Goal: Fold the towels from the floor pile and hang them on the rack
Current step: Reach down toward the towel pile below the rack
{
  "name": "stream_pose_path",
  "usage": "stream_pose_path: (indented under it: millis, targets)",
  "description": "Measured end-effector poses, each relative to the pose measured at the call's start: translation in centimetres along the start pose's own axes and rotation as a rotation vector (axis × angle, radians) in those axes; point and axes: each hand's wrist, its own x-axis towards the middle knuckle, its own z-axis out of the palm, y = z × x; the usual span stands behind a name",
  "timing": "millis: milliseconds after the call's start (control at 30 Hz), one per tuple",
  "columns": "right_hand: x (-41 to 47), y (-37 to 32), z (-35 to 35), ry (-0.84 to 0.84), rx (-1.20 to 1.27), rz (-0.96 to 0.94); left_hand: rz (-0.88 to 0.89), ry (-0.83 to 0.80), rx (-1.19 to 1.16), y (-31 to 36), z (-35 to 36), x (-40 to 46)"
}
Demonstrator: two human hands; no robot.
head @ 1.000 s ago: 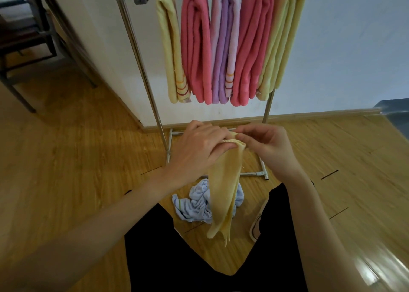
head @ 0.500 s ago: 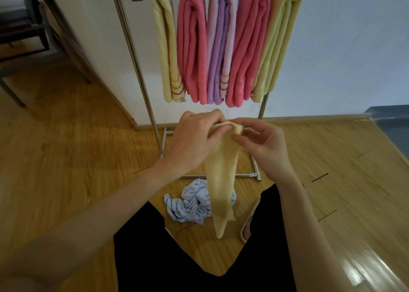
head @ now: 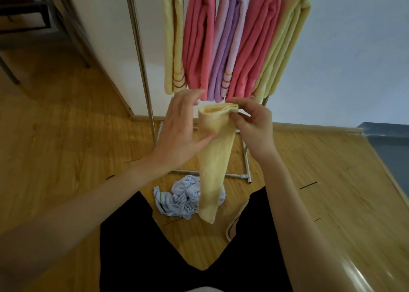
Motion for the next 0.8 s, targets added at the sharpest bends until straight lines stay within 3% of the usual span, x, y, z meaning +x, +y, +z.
stream_pose_path:
  millis: [67,167,367,433,633,800]
  targets:
    - [-0.1,0.2,0.5,-0.007,0.005,0.031,-0.218,-0.068,-0.090,-1.9,1.3,-2.4]
    - [-0.2,0.0,1.3,-0.007,0.040,0.065,-0.520,-0.313,-0.242,-5.0,3.7,-5.5]
    - [-0.5,-1.8,1.8,0.031,0.137,0.066,-0.853,-0.460,-0.453,-7.8,7.5,-7.9]
    - [-0.4,-2.5,1.5,0.111,0.181,0.067,-0.890,-0.487,-0.450,-8.4,8.7,-8.5]
    - [-0.3,-1.1,-1.3,0.587,0.197,0.178,-0.930,-0.578,-0.468,-9.2,10.0,-9.7]
    - [-2.2,3.9,-2.5,0.690,0.100,0.437,-0.895,-0.528,-0.460,-9.0,8.1,-7.6]
